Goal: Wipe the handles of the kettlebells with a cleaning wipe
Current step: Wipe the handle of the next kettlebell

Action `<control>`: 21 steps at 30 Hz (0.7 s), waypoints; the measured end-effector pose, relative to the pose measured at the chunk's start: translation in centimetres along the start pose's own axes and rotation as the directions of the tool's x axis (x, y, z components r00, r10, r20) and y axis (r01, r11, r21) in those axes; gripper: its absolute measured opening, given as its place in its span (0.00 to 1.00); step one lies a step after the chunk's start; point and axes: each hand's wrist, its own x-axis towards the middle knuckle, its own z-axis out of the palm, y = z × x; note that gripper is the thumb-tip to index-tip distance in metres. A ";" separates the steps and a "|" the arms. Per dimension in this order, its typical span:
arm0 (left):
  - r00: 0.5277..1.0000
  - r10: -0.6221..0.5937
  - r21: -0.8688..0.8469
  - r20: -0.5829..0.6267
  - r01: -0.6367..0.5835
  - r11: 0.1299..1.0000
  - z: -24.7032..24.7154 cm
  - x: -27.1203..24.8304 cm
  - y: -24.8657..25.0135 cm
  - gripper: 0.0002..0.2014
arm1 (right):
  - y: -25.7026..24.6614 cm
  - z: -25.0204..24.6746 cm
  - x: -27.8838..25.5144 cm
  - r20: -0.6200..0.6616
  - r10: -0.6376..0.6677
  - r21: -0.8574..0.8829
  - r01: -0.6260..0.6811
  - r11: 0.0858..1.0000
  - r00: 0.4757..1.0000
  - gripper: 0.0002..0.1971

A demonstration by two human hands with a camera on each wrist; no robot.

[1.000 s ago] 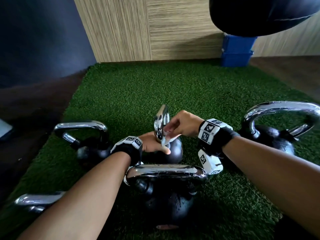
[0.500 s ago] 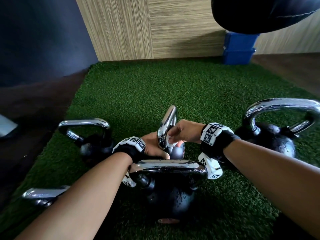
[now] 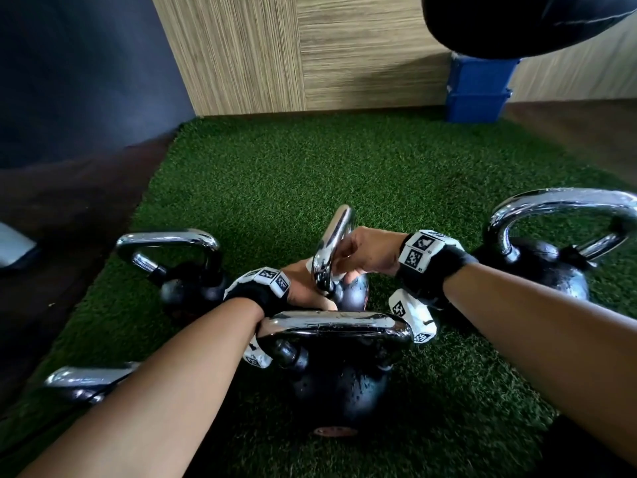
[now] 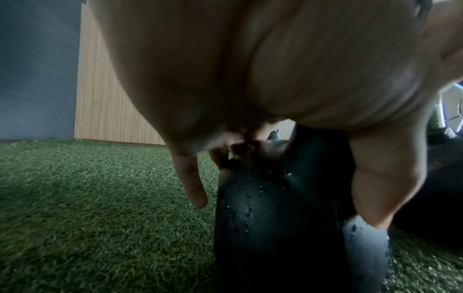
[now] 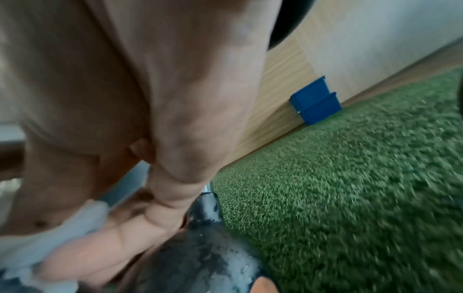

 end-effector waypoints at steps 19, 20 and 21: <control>1.000 -0.021 0.006 -0.003 0.021 1.000 -0.2 -0.3 1.4 0.12 | 0.6 -0.2 0.3 -0.038 0.042 0.654 -0.007 0.757 0.998 0.09; 1.000 -0.009 0.002 -0.004 0.009 1.000 -0.2 -0.4 1.5 0.17 | 0.8 -0.3 0.3 -0.042 0.043 0.681 -0.003 0.732 0.998 0.08; 1.000 -0.001 0.003 -0.009 0.001 1.000 -0.2 -0.6 1.6 0.19 | 1.0 -0.2 0.2 -0.037 0.047 0.683 -0.009 0.731 0.998 0.07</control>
